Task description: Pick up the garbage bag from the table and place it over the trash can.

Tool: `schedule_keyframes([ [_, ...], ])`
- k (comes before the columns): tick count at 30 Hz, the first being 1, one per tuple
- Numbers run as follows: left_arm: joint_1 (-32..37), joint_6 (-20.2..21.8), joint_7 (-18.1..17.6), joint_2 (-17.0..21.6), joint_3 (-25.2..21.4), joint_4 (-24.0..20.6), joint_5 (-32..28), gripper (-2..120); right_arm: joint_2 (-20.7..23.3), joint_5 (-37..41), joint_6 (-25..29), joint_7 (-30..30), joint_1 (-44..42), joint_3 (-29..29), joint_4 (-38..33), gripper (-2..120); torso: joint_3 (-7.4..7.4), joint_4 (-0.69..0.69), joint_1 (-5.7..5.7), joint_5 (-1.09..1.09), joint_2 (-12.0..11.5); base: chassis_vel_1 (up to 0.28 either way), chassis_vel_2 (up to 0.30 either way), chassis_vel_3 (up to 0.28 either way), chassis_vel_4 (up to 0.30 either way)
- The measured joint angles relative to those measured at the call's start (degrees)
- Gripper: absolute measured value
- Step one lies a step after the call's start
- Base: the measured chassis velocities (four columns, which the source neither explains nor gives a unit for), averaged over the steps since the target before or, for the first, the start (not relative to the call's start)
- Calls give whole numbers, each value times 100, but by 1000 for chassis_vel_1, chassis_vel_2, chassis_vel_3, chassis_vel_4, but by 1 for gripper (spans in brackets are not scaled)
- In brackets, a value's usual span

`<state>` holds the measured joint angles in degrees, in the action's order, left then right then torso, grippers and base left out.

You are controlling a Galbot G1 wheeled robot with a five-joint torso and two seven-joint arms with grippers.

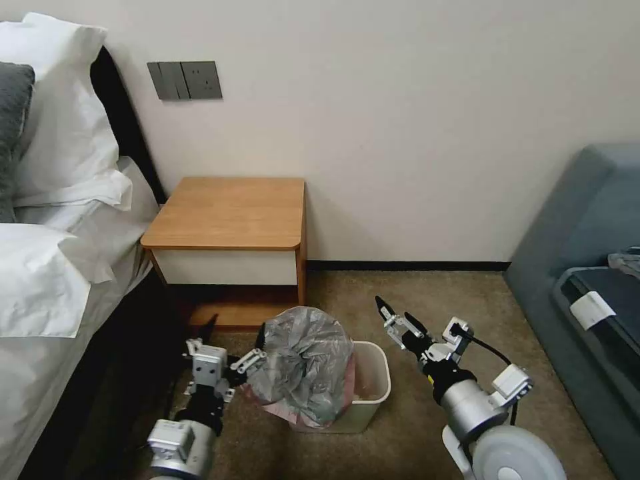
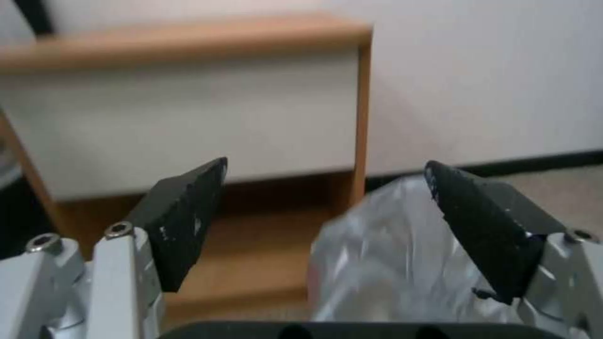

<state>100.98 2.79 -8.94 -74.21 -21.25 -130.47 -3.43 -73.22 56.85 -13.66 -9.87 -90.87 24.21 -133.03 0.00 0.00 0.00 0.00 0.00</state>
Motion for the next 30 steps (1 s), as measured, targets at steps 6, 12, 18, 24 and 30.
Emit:
schedule_keyframes([
  [6,-176,530,-577,25,200,244,-94,68,-37,-95,111,-75,22,0,99,100,0,0,0,0,0,0,0,0,0],
  [12,-319,748,-822,102,383,379,-368,57,-50,-161,200,-167,119,-78,195,100,0,0,0,0,0,0,0,0,0],
  [18,-465,835,-954,153,614,512,-509,56,-156,-230,256,-200,145,-136,384,100,0,0,0,1,0,0,0,0,0],
  [24,-635,969,-1027,185,769,653,-591,56,-232,-258,286,-199,145,-137,485,100,0,0,0,0,0,0,0,0,0],
  [30,-941,1164,-1128,206,995,861,-777,56,-288,-403,372,-195,147,-134,618,100,0,0,0,0,0,0,0,0,0],
])
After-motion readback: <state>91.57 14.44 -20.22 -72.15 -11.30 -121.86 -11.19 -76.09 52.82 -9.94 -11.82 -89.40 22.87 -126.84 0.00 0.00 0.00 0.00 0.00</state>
